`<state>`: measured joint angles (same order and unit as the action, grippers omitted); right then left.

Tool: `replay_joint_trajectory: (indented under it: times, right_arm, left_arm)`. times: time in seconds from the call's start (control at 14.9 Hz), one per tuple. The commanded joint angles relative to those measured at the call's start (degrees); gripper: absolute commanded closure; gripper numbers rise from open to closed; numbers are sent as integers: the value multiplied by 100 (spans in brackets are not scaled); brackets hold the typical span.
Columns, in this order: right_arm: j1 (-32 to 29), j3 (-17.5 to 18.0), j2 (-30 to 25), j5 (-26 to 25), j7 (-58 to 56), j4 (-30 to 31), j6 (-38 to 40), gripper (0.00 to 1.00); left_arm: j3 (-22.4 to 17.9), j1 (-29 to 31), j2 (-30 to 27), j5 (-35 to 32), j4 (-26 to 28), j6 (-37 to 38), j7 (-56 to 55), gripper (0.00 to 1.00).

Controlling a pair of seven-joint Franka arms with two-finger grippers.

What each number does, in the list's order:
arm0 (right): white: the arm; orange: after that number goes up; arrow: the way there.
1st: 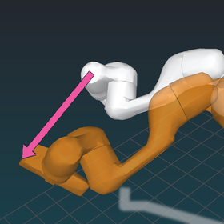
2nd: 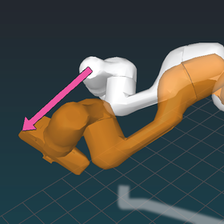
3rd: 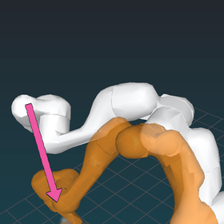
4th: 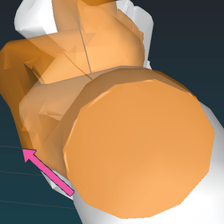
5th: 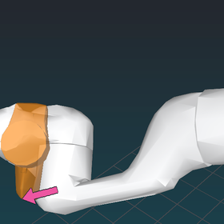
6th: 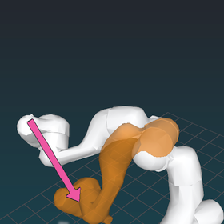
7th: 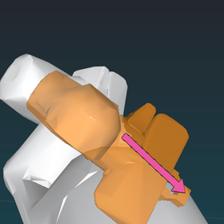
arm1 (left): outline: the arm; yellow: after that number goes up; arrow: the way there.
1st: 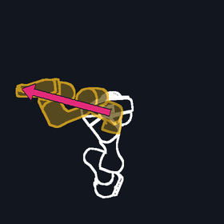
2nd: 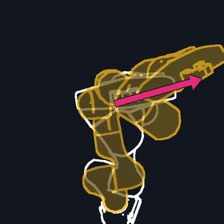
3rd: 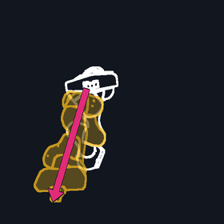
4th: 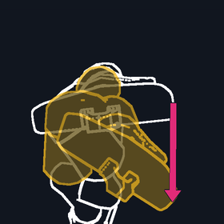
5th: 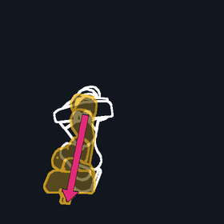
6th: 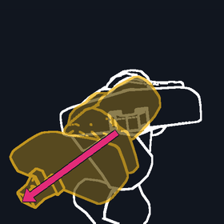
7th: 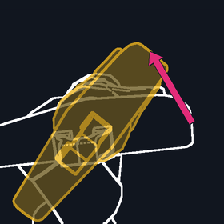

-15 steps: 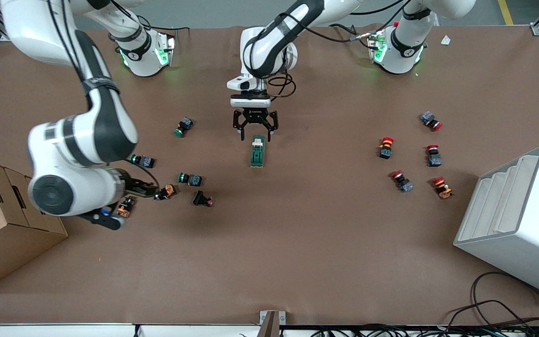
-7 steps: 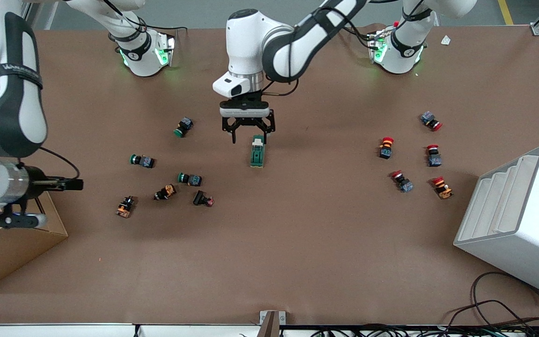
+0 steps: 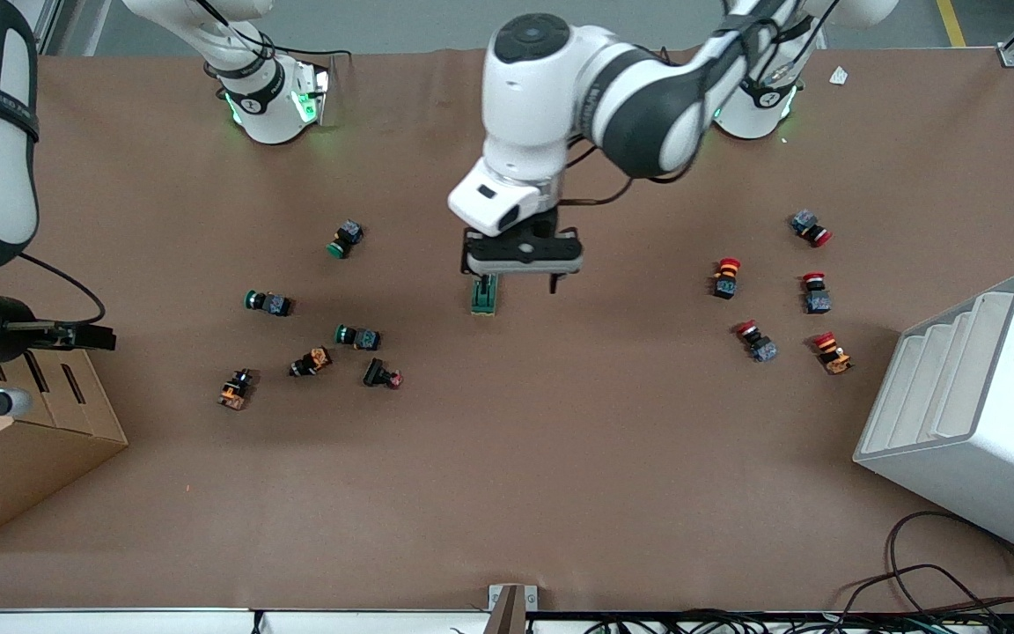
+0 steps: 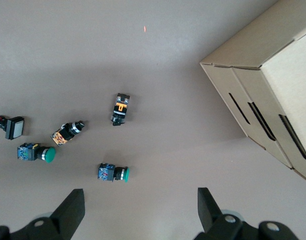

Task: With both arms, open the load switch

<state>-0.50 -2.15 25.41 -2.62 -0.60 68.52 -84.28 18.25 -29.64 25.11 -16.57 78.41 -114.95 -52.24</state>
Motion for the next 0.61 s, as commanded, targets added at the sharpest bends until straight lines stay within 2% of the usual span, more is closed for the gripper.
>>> replay_joint_trajectory:
  times: [0.0,0.13,0.2,0.34,0.54]
  right_arm:
    - [-47,66,-273,-81,-72,13,-1,0]
    - [-38,75,-387,-63,-55,3,182,0]
    - [-38,75,-423,-63,-63,3,218,0]
    - [-38,84,-458,-55,-55,-5,227,0]
    - [-20,92,-484,-55,-55,-49,323,0]
  left_arm:
    - [91,588,-497,671,43,542,730,0]
    - [56,958,-945,1311,113,762,1126,0]
    - [21,1160,-1103,1532,105,1137,1389,0]
    - [-93,1512,-1455,1587,148,1736,2284,0]
    - [-277,2101,-1833,1718,289,2247,3297,0]
